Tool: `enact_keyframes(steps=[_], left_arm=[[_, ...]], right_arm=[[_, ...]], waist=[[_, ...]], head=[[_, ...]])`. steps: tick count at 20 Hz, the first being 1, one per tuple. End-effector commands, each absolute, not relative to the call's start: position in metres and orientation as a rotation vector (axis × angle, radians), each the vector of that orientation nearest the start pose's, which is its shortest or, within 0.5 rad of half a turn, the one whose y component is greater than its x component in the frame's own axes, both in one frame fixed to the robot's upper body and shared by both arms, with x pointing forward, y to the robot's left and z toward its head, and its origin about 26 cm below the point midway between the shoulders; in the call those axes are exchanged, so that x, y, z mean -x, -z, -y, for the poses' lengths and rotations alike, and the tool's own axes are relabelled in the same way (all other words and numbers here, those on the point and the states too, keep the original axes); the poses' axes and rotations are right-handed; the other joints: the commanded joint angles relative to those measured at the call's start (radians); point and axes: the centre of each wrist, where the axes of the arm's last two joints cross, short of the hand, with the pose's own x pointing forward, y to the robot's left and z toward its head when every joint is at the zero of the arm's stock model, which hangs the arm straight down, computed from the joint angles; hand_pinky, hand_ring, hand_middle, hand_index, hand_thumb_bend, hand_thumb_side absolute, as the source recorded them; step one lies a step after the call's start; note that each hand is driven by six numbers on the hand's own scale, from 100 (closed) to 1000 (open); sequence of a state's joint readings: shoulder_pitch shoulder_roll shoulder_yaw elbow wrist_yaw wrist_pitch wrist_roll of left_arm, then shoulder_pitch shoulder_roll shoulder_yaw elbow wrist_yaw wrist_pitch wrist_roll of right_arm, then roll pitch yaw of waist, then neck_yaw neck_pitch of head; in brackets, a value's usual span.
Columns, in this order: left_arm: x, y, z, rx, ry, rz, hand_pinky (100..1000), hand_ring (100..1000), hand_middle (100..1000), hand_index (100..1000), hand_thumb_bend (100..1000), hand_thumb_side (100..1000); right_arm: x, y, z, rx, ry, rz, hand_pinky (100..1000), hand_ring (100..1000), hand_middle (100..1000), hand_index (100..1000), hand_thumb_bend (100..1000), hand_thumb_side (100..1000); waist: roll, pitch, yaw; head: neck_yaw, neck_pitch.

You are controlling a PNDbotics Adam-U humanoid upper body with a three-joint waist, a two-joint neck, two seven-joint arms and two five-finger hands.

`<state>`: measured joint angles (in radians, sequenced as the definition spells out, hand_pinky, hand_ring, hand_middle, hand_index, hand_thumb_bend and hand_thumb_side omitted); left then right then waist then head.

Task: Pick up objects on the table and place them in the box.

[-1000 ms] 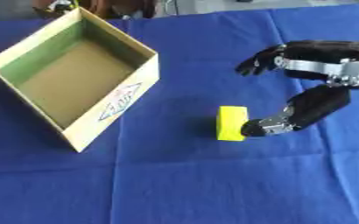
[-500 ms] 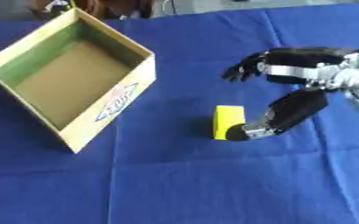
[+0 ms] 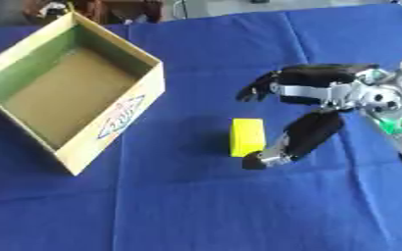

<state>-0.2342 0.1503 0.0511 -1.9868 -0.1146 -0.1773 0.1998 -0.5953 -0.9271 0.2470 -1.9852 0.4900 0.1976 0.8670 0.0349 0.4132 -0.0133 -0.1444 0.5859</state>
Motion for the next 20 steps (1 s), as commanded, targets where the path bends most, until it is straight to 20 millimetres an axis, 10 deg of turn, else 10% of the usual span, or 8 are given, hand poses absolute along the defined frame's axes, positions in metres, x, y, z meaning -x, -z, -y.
enact_keyframes(steps=[1, 20], left_arm=[[-0.294, -0.173, -0.254, -0.297, 0.027, 2.423, 262, 436, 551, 628, 100, 887], [-0.293, -0.17, -0.252, -0.289, 0.028, 2.413, 259, 434, 551, 625, 100, 890]], right_arm=[[-0.298, -0.311, 0.262, 0.816, -1.832, 1.265, 912, 885, 885, 980, 587, 649], [-0.305, -0.306, 0.251, 1.017, -1.809, 1.26, 925, 887, 895, 980, 516, 685]], waist=[[-0.001, -0.025, -0.004], [0.008, -0.013, -0.009]], head=[[-0.003, -0.02], [-0.002, -0.051]])
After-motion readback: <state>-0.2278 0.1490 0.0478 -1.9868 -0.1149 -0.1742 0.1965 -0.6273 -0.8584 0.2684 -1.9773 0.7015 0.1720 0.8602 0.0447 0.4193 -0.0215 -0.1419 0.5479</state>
